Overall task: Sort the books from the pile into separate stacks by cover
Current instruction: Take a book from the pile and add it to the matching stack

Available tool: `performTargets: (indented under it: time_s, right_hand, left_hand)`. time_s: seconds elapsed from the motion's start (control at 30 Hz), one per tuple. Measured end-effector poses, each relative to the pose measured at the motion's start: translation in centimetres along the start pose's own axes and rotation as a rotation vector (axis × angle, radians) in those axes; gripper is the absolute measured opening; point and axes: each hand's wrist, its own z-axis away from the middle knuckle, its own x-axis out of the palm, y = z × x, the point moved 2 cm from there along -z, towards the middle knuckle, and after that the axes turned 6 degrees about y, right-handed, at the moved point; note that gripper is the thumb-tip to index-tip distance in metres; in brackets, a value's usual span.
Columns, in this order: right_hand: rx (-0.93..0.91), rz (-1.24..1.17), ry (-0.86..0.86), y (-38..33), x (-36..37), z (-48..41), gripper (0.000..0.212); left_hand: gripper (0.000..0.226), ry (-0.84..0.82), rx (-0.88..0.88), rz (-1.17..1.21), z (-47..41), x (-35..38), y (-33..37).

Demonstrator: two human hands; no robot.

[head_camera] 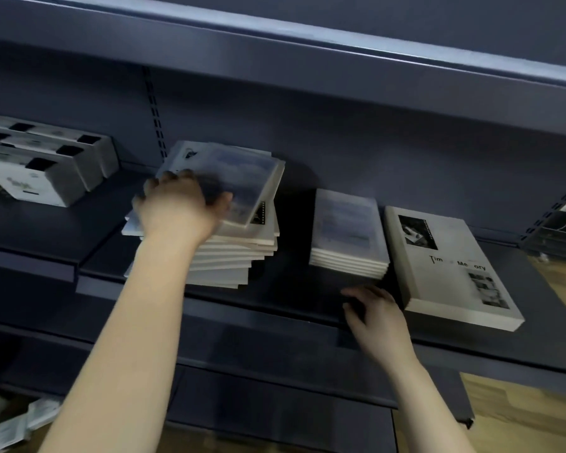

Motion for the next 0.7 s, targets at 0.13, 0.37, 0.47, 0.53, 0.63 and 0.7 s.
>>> performTargets:
  time_s: [0.13, 0.37, 0.47, 0.53, 0.63, 0.7]
  right_hand:
    - [0.06, 0.031, 0.057, -0.1, 0.5, 0.4, 0.021]
    - [0.072, 0.077, 0.093, -0.6, 0.9, 0.6, 0.021]
    - [0.074, 0.074, 0.118, -0.6, 1.0, 0.6, 0.02]
    - [0.068, 0.071, 0.123, -0.5, 1.1, 0.4, 0.02]
    - [0.043, 0.083, 0.096, -0.1, 1.2, 0.5, 0.022]
    - [0.032, 0.068, 0.075, -0.1, 0.8, 0.3, 0.023]
  left_hand:
    - [0.098, -0.085, -0.019, 0.008, -1.3, 0.0, -1.0]
    - [0.065, -0.023, 0.005, 0.236, -3.1, -0.6, -1.7]
    - [0.044, 0.1, 0.043, 0.453, -2.1, -1.0, -0.9]
    - [0.034, 0.135, 0.077, 0.648, -1.1, -0.8, -0.3]
    - [0.025, 0.18, 0.145, 0.795, 0.2, -0.1, 1.3]
    - [0.024, 0.167, 0.171, 0.881, 1.4, 0.5, 2.8]
